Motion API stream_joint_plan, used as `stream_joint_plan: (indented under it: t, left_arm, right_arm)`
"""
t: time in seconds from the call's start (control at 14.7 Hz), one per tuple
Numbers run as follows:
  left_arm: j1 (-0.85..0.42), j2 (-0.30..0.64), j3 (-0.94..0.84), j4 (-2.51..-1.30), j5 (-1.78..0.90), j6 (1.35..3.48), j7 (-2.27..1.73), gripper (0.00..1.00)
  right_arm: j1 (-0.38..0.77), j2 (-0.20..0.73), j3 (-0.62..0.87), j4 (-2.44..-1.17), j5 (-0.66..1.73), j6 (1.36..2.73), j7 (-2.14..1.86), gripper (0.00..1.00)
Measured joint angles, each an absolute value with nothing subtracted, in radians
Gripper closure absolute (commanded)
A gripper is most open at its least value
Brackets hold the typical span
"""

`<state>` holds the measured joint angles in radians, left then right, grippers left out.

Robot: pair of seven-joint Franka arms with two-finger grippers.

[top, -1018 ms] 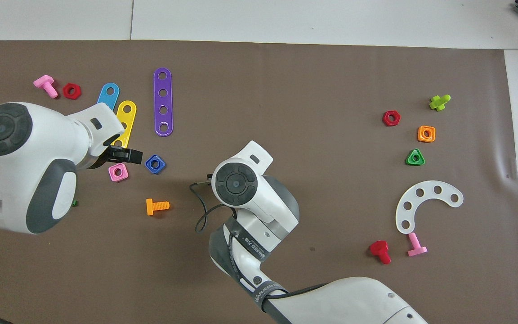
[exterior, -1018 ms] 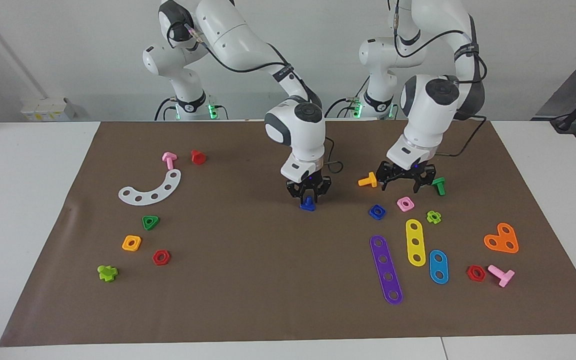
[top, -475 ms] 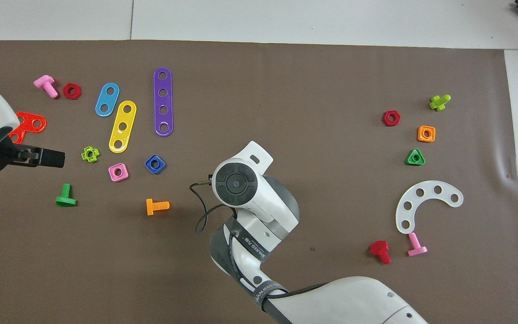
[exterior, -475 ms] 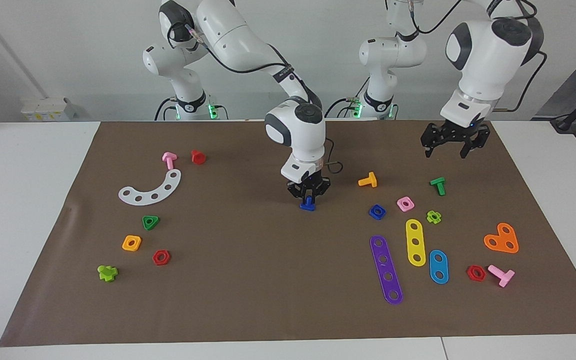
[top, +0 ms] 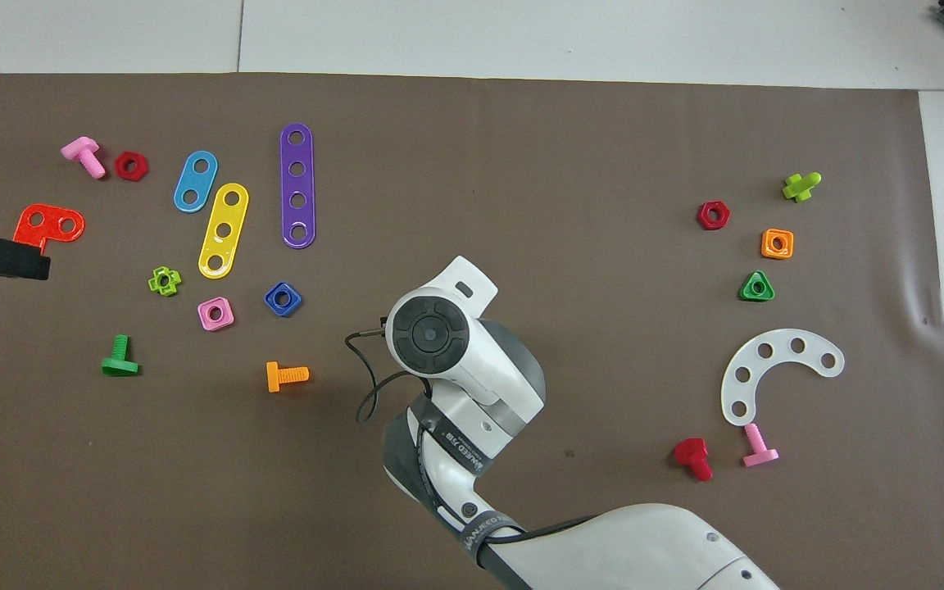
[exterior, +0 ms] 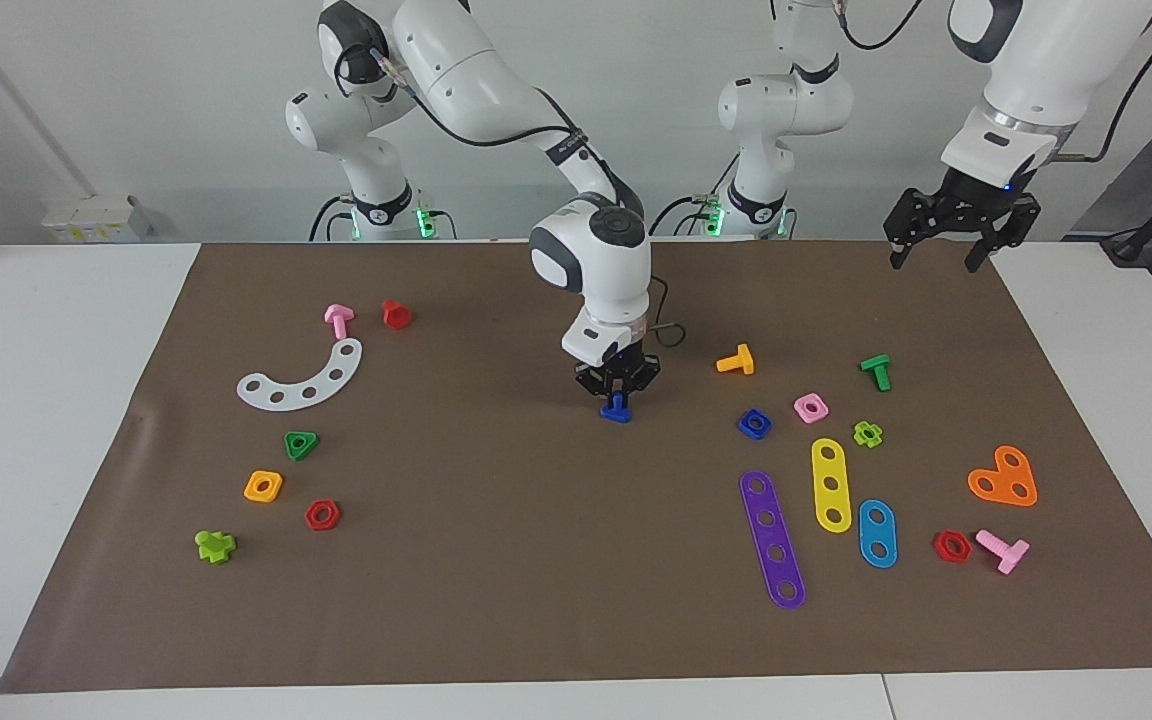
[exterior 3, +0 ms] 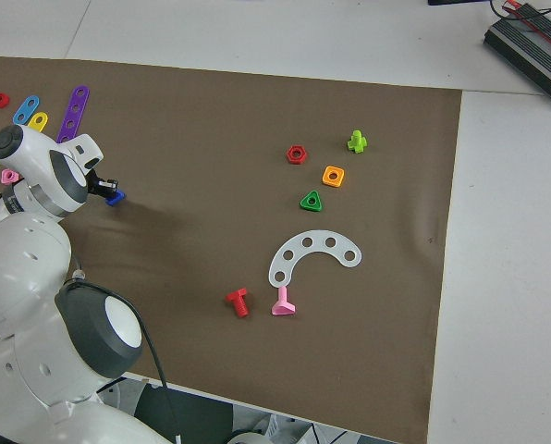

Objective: Unscrew and place screws in storage area
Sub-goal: 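Carry the blue bolt with the right gripper beside the green triangle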

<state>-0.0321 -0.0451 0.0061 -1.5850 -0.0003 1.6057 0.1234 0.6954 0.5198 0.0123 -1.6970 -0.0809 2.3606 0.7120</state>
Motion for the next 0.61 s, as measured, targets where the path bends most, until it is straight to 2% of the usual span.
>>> stream_joint_plan:
  t: [0.2,0.34,0.61]
  left_arm:
    - [-0.031,-0.016,0.004,-1.55,-0.002,1.587,0.123,0.0]
    - [-0.031,-0.015,0.004,-1.551,-0.002,1.566,0.125,0.0]
    - [-0.03,-0.025,0.003,-1.584,-0.003,1.547,0.132,0.0]
  right_arm:
    - [0.69,0.499,0.004,-1.656,-0.081,2.306,0.714,1.0]
    - [0.654,0.434,-0.009,-1.638,-0.081,2.237,0.714,1.0]
    - [0.463,0.278,-0.013,-1.658,-0.081,2.105,0.605,1.0]
